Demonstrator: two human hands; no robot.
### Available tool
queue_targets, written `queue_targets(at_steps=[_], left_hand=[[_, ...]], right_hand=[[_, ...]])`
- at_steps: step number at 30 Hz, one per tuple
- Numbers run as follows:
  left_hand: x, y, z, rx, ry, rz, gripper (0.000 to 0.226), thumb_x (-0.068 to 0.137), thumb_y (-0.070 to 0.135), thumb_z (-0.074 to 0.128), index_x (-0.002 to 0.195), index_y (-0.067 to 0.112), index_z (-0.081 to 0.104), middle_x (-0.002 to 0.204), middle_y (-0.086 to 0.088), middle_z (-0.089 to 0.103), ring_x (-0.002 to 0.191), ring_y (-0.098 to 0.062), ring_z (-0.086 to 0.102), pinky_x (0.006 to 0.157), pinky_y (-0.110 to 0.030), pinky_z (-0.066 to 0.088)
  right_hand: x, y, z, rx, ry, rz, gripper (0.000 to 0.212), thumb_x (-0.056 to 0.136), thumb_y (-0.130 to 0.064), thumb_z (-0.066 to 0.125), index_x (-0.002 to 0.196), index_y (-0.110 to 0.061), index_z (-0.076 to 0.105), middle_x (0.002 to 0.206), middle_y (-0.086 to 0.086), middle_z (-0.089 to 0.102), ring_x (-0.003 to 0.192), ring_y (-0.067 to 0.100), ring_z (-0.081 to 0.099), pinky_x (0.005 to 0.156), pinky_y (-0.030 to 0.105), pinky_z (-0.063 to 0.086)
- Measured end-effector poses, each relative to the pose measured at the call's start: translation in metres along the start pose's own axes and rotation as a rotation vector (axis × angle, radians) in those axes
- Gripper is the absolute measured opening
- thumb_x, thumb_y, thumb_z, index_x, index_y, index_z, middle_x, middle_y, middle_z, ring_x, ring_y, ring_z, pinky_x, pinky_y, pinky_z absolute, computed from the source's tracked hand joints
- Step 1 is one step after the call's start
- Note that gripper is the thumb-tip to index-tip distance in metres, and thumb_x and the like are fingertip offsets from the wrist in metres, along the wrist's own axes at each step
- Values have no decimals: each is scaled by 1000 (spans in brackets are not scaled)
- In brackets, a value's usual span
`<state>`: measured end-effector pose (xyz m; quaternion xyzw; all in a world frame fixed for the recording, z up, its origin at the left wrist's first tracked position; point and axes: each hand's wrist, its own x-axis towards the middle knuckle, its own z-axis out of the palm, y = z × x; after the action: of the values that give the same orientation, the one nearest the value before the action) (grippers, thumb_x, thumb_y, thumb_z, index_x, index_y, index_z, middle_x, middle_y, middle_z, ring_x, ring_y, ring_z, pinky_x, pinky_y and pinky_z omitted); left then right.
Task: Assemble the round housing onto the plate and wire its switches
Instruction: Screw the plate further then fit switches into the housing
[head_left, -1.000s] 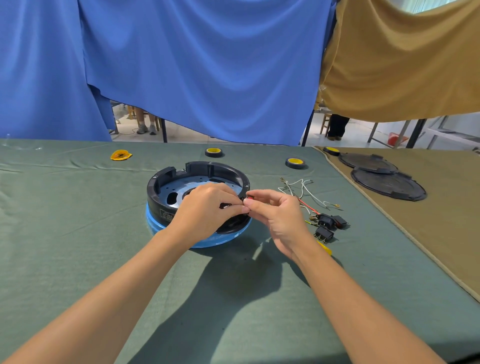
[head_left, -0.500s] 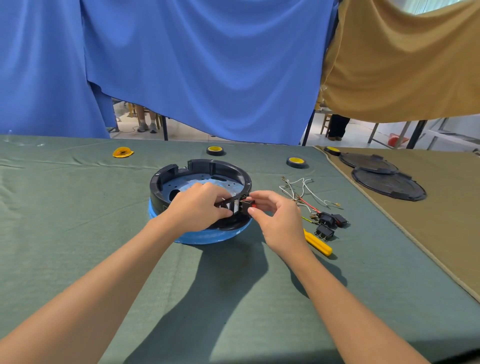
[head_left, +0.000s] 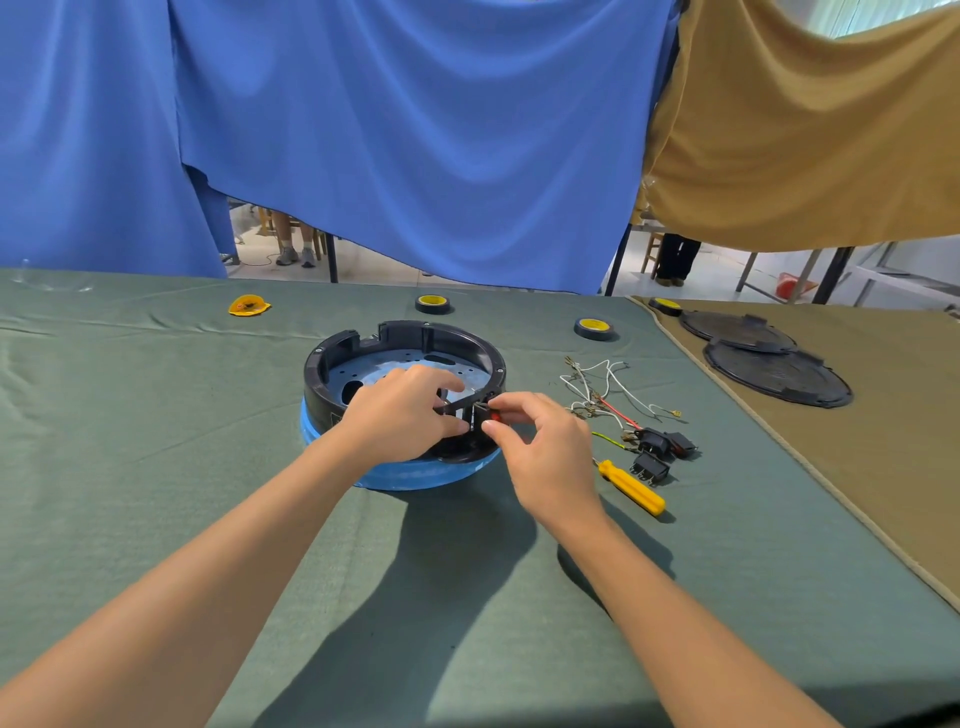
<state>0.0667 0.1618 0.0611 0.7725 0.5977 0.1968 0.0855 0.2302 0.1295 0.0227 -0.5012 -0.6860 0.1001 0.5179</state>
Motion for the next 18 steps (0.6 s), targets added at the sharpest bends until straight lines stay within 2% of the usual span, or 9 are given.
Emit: queue_targets(at_steps=[5,7,8,11,13,18], left_hand=[[-1,0,1,-13,-9,-8,54,90,42,68,140,32,52,129,5,66,120,-17,59,82,-33,36],[-1,0,1,-14,-12,-5,54,90,42,68,140,32,52,129,5,65,119,-17,60,81,-33,35],[0,0,1,-21,-13,-6,54,90,42,69,140,33,52,129,5,65,119,-17,60,81,-33,35],[1,0,0,-33,-12,-14,54,89,42,69,140,33,52,128,4,66,118,-17,60,81,-33,35],[0,0,0,-38,-8,-13,52,89,41,70,138,34,54,128,6,66,118,-16,60,81,-33,35],[-1,-1,2,-36,10,-17,46,89,41,70,133,35,58,121,7,69,117,-15,60,81,-33,35]], right_hand=[[-1,3,6,-45,36,-77,15,83,-8,73,98,-10,74,93,0,71,83,7,62,72,4,43],[-1,4,6,-49,39,-97,16,82,-5,73,97,-8,74,93,2,71,79,5,60,75,3,45],[0,4,6,-44,32,-106,16,81,-4,73,97,-7,74,92,3,72,79,6,62,77,7,48],[2,4,6,-56,25,-152,18,80,-2,73,98,-4,76,93,7,74,83,17,68,80,31,57],[3,3,8,-56,37,-164,19,80,-1,74,98,-3,76,93,8,74,84,19,69,80,34,58],[7,4,10,-27,35,-148,18,81,-3,74,99,-4,77,93,7,70,81,17,66,78,34,58]])
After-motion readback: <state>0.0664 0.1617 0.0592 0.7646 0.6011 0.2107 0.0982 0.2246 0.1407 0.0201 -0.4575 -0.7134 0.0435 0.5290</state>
